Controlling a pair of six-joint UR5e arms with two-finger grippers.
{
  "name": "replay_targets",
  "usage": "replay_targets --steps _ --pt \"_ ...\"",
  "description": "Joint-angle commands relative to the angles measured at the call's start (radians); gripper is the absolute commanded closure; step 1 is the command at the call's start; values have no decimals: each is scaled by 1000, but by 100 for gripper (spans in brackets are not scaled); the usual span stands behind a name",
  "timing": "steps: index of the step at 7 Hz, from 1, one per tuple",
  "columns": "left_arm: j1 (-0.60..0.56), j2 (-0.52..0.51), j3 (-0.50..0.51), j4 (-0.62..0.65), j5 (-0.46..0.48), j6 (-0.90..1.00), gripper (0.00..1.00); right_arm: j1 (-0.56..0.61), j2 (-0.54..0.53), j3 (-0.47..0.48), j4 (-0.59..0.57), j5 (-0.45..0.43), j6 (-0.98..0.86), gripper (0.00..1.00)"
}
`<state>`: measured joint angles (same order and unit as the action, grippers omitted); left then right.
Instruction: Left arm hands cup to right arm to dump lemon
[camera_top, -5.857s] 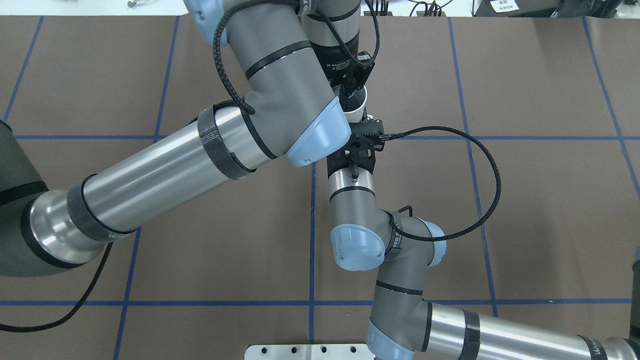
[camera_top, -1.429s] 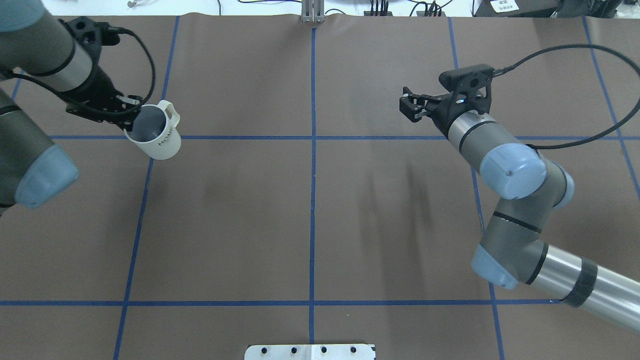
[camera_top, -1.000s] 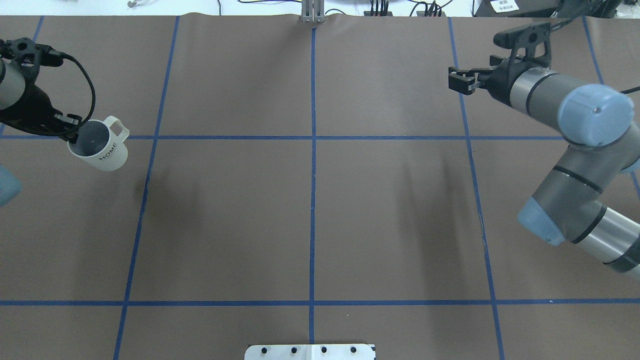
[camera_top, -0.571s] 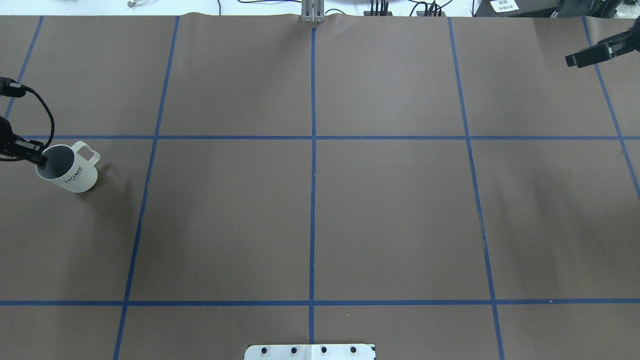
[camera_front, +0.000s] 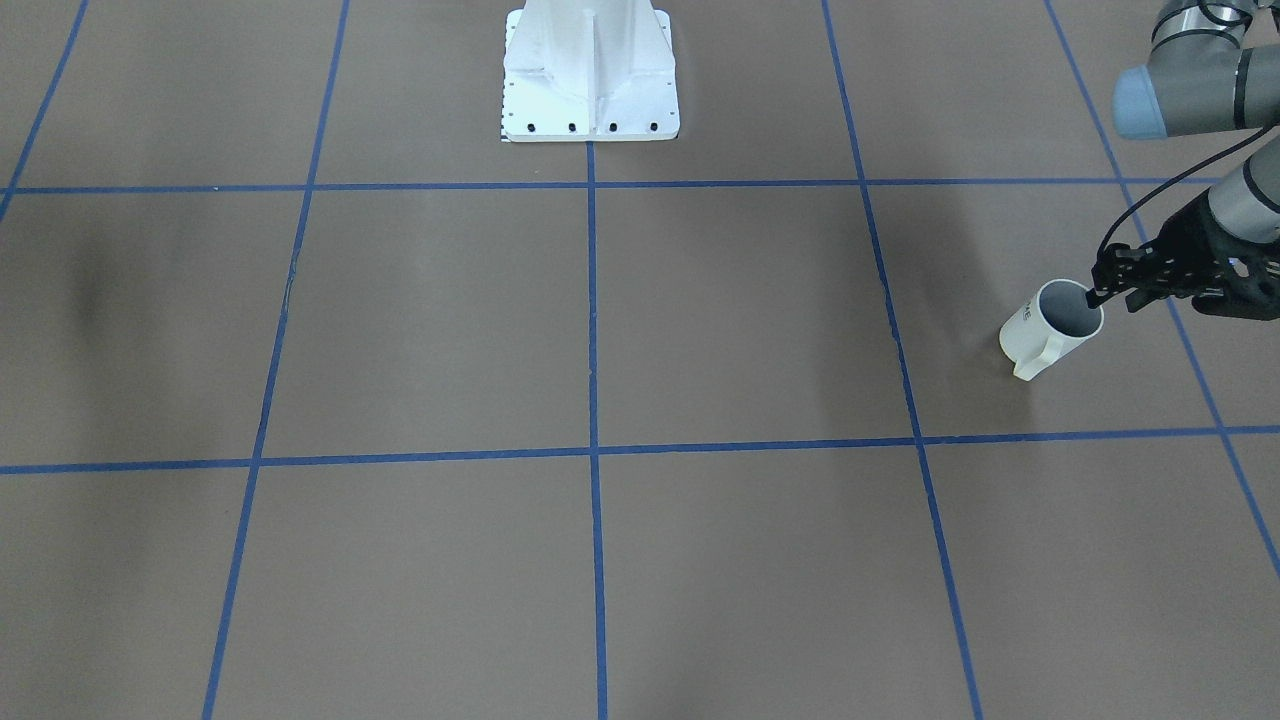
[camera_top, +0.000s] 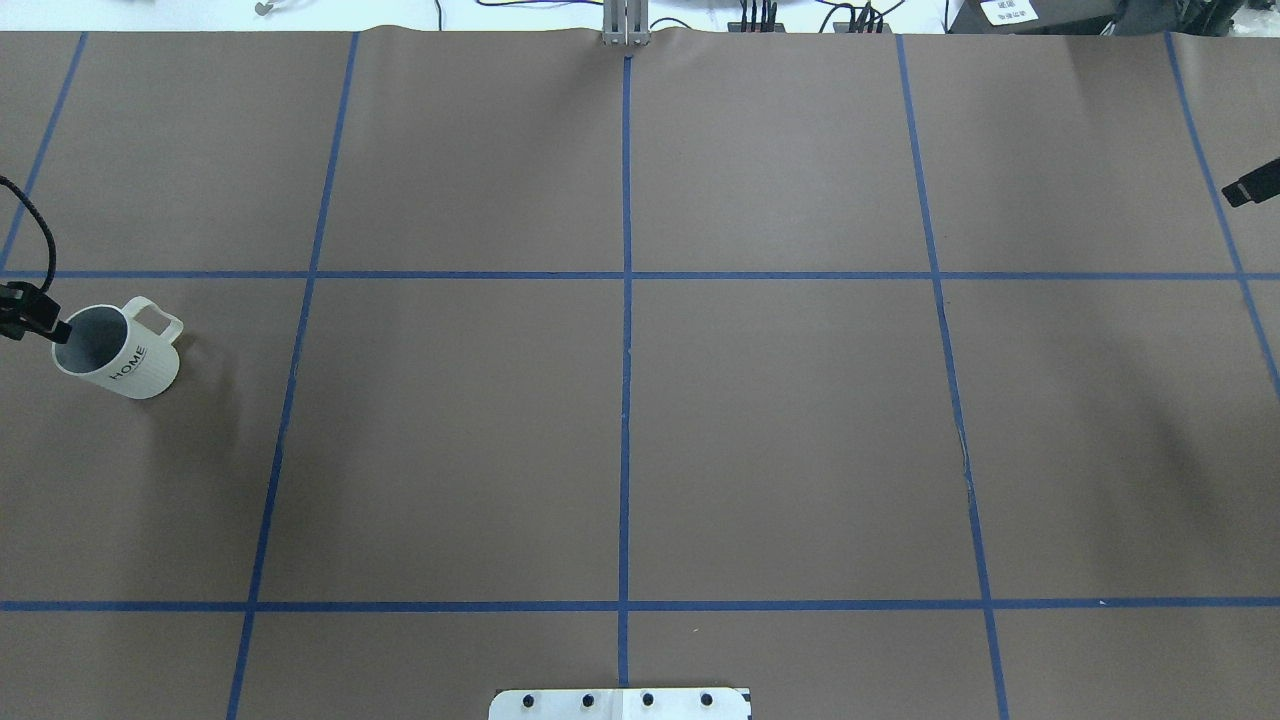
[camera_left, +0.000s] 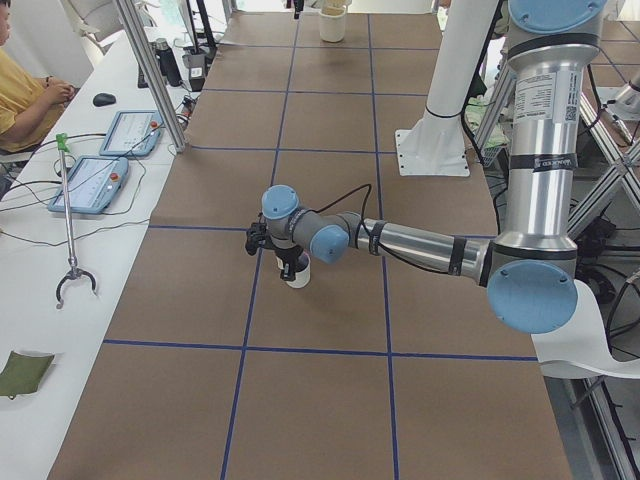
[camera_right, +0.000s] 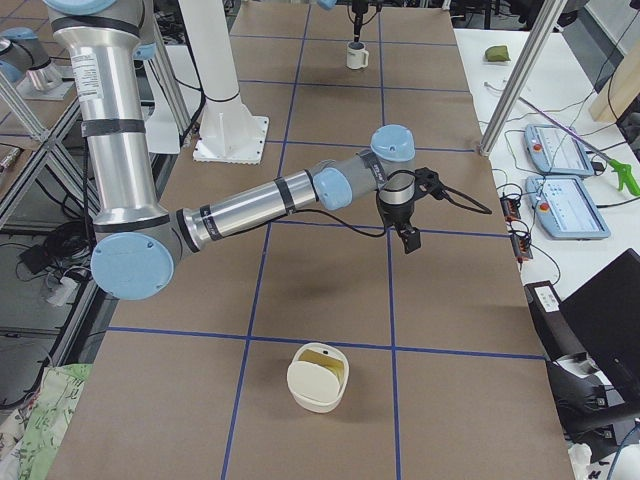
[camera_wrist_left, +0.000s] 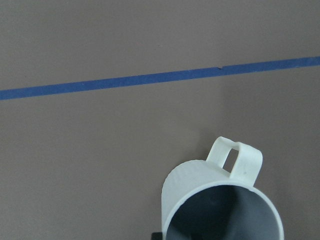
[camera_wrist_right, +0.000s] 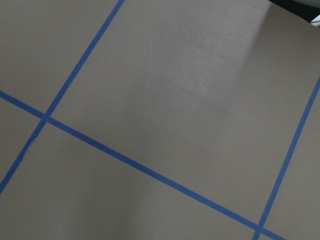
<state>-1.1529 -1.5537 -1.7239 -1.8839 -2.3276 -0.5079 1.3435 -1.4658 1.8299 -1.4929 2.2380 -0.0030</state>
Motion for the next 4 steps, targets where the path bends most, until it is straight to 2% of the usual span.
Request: replay_targets --steps 1,4 --pt "-74 0 -6 2 -3 65 0 23 -36 -3 -30 75 -6 0" --pt "-192 -3 7 61 -1 220 0 57 -97 -4 -41 81 -3 0"
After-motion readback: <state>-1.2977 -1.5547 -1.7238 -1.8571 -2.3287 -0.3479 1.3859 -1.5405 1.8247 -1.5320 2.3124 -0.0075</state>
